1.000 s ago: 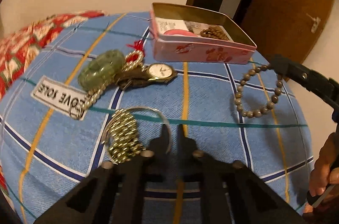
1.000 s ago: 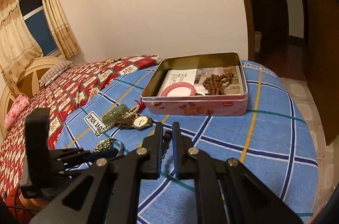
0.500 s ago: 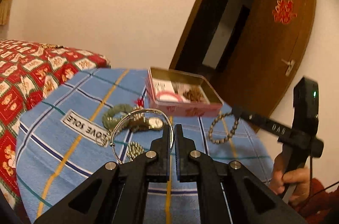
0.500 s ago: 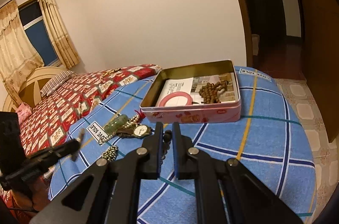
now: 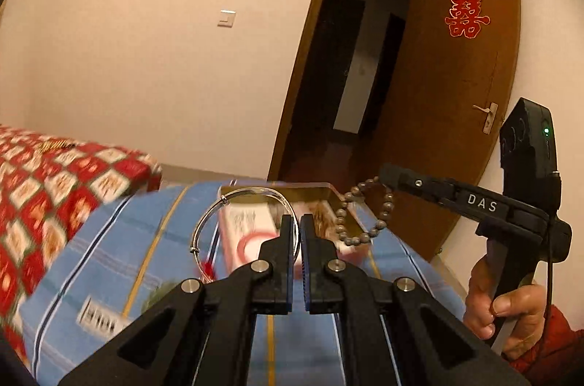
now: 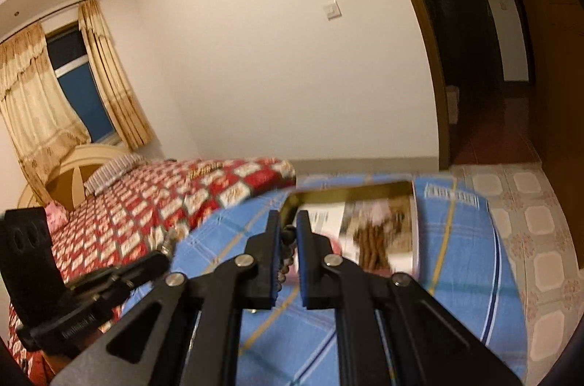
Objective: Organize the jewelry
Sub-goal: 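Lower both held items into the pink tin and open both grippers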
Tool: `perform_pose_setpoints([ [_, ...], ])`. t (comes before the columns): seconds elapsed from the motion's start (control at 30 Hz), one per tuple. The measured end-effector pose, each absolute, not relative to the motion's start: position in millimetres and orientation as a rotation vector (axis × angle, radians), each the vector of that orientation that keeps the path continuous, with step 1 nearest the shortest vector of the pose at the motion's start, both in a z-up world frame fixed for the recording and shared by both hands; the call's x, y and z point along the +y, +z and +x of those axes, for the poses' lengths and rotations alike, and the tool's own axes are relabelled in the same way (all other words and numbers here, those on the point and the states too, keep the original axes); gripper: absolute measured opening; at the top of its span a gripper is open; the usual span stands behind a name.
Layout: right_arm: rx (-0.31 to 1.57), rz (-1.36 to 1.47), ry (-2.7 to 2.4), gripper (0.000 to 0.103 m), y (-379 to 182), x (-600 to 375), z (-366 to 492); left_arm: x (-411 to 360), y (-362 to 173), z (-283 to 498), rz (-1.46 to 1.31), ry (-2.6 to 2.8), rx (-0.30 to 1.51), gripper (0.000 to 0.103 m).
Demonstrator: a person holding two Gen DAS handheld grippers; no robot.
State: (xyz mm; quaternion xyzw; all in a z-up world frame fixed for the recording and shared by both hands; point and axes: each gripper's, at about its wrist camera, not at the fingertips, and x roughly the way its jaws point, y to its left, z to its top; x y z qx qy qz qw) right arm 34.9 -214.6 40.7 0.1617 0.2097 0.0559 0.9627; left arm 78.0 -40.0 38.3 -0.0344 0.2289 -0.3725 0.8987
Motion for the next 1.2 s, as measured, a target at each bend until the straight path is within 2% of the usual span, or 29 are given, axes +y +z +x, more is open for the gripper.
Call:
perform_pose_setpoints([
  [0.23,0.394,0.456,0.142,0.011,26,-254,99,-90,27,148,-0.069,-0.741,0.503,0.002],
  [0.47,0.506,0.602,0.105,0.011,-36,-289,152,-140,-11,190,0.008,-0.709,0.586,0.002],
  [0.63,0.56,0.57,0.074,0.011,-46,-295,161,-165,-33,206,0.076,-0.656,0.653,0.003],
  [0.77,0.553,0.549,0.035,0.019,-43,-303,159,-170,-29,210,0.082,-0.626,0.679,0.004],
  [0.8,0.544,0.547,0.03,0.025,-41,-305,158,-170,-24,208,0.082,-0.626,0.677,0.005],
  [0.83,0.53,0.548,0.022,0.037,-38,-306,155,-167,-17,203,0.09,-0.621,0.66,0.007],
  [0.87,0.498,0.544,0.005,0.044,-35,-307,150,-166,-13,200,0.096,-0.62,0.648,0.013],
  [0.9,0.462,0.532,-0.025,0.058,-31,-307,143,-163,-9,196,0.102,-0.619,0.634,0.02],
  [0.93,0.418,0.51,-0.071,0.063,-26,-306,133,-157,-3,188,0.107,-0.612,0.616,0.041],
  [0.97,0.382,0.482,-0.111,0.063,-22,-304,125,-151,2,179,0.109,-0.597,0.595,0.066],
  [1.0,0.354,0.449,-0.153,0.063,-16,-301,117,-142,6,169,0.109,-0.58,0.567,0.075],
  [1.03,0.337,0.417,-0.195,0.063,-12,-299,110,-130,9,157,0.104,-0.561,0.527,0.079],
  [1.2,0.293,0.334,-0.328,0.072,-7,-278,68,-84,-1,111,0.077,-0.485,0.517,0.079],
])
